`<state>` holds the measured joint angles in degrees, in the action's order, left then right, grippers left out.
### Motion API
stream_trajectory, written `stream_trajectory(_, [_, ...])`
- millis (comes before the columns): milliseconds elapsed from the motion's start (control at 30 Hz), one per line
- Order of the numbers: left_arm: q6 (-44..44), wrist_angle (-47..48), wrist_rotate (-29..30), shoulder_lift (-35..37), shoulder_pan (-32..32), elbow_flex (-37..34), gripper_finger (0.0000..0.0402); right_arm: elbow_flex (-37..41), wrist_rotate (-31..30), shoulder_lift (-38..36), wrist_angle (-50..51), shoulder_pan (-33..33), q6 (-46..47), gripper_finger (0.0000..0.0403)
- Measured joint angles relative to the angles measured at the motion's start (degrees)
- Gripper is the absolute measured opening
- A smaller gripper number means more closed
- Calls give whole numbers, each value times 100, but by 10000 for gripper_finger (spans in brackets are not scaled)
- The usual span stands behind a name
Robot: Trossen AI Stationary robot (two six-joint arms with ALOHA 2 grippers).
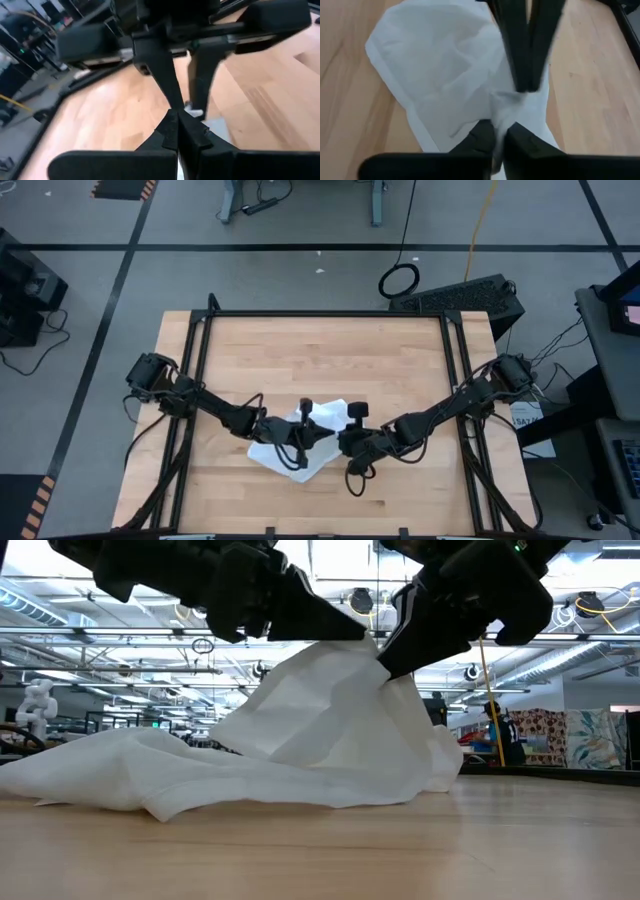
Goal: Roll towel
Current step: Roll the white towel
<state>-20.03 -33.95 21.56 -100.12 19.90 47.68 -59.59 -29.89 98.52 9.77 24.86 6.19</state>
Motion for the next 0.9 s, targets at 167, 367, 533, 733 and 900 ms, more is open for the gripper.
stream_trajectory(167, [638, 373, -23, 0, 11, 0, 17, 0, -2, 0, 99, 0, 25, 4])
stream_trajectory(367, [1210, 494, -330, 0, 162, 0, 76, 0, -2, 0, 119, -22, 32, 2])
stream_trajectory(533, [1152, 548, -139, 86, 453, 2, 132, 0, -9, 0, 136, -31, 36, 1])
stream_trajectory(733, [290, 344, 634, -22, 805, 4, 183, 0, -7, 0, 152, -47, 37, 1])
stream_trajectory(900, [253, 47, 844, -145, 875, 2, 241, 0, -9, -11, 253, -86, 53, 0])
